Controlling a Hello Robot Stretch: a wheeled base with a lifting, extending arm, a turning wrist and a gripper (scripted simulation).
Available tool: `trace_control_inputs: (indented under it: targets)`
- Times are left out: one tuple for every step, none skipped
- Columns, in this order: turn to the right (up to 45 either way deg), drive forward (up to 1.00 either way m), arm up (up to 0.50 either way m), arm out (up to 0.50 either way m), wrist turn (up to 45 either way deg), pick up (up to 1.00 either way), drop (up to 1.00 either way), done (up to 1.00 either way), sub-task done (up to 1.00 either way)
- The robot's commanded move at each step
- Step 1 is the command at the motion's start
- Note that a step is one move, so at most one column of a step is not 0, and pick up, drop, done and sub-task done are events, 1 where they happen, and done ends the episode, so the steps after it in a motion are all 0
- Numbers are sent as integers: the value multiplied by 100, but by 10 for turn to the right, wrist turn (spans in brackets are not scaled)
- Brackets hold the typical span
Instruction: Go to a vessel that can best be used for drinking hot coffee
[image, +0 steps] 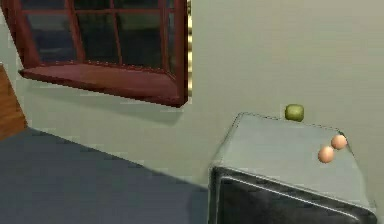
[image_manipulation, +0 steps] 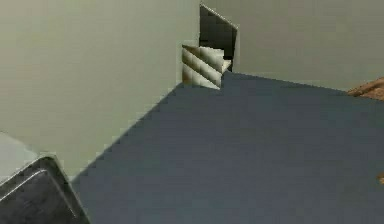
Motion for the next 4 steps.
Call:
trace_control_inputs:
  targets:
    - [-450, 0, 0, 0, 0, 0, 0, 0, 0]
    - [-180, 0, 0, 0, 0, 0, 0, 0, 0]
    - [0, 100, 0, 0, 0, 0, 0, 0, 0]
    - [0, 100, 0, 0, 0, 0, 0, 0, 0]
